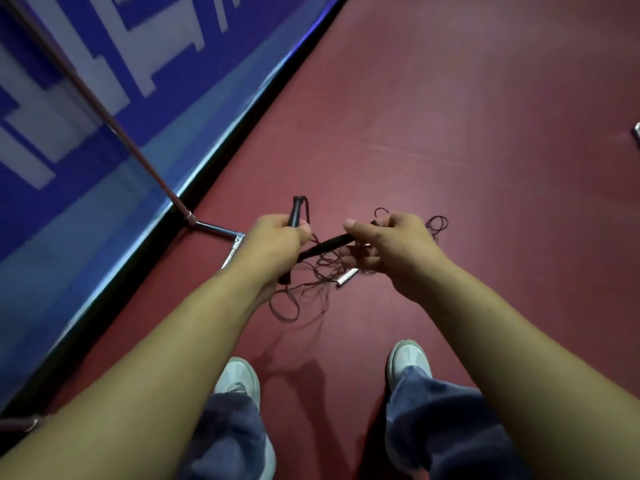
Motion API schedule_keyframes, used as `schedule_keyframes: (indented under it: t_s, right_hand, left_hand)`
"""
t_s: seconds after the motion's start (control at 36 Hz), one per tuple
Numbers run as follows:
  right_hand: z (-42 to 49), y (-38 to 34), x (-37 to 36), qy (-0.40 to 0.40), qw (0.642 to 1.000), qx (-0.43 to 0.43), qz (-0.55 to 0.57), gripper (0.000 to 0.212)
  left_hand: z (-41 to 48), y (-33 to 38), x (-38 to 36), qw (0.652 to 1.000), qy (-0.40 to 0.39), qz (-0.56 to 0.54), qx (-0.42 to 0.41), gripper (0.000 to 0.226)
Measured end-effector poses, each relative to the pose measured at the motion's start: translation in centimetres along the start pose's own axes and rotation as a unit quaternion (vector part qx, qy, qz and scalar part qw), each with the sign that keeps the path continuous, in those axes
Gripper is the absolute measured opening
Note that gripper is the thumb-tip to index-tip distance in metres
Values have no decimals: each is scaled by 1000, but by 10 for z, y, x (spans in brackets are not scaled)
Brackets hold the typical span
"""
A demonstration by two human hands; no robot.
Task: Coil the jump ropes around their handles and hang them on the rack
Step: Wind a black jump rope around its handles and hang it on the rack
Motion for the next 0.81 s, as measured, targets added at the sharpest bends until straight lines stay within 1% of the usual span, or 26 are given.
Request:
schedule_keyframes:
  t_s: [0.08,0.19,0.25,0.31,0.33,0.39,0.42,0.44,0.5,0.56,0.61,0.67,0.75,0.78,0.81]
  right_hand:
    - [-1,-2,-2,18,994,-26,104,16]
    - [4,10,-17,19,974,-112,198,3]
    - [5,15,-26,14,965,-148,218,6]
    - [4,18,-35,1,956,-179,232,11]
    - [3,20,-39,-17,954,-196,226,16]
    - [1,24,-46,-71,958,-230,159,25]
    - [1,27,-47,-93,959,-241,115,27]
    - [2,30,-46,-103,960,-248,82,27]
    - [4,32,-42,-102,963,-246,37,27]
    - [7,34,-39,-97,969,-227,2,28]
    - [9,34,-39,-89,974,-206,-3,30]
    - [11,34,-38,-73,980,-185,16,32]
    - [11,32,-35,-45,984,-169,39,35]
    - [12,33,-33,-44,983,-173,46,38]
    - [13,35,-33,-50,981,-182,53,46]
  left_hand:
    - [-1,4,13,999,42,-11,5,9]
    - [4,9,11,996,53,-50,44,13]
    - [4,16,9,994,66,-78,49,13]
    - [3,26,7,990,83,-104,40,8]
    - [1,30,5,989,85,-117,41,12]
    - [2,29,-2,987,79,-131,57,44]
    - [3,28,-4,986,75,-135,66,53]
    - [1,28,-7,985,63,-142,70,50]
    - [-4,31,-13,986,30,-150,63,26]
    - [-6,30,-19,986,18,-154,61,18]
    - [-6,28,-24,985,12,-161,61,16]
    - [-8,29,-32,981,-3,-183,69,17]
    - [-13,29,-43,980,-6,-178,85,29]
    - [-15,30,-46,979,-7,-184,89,30]
    - [-16,29,-48,978,-5,-190,89,30]
Point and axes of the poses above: each hand's wrist, its own z-axis towards the middle knuckle, its own x-axis out of the back of the hand, y = z × x, the point moved 6 cm from there along z, towards the middle knuckle, and after that the axes turned 11 degrees about z, right-handed, at the moved point
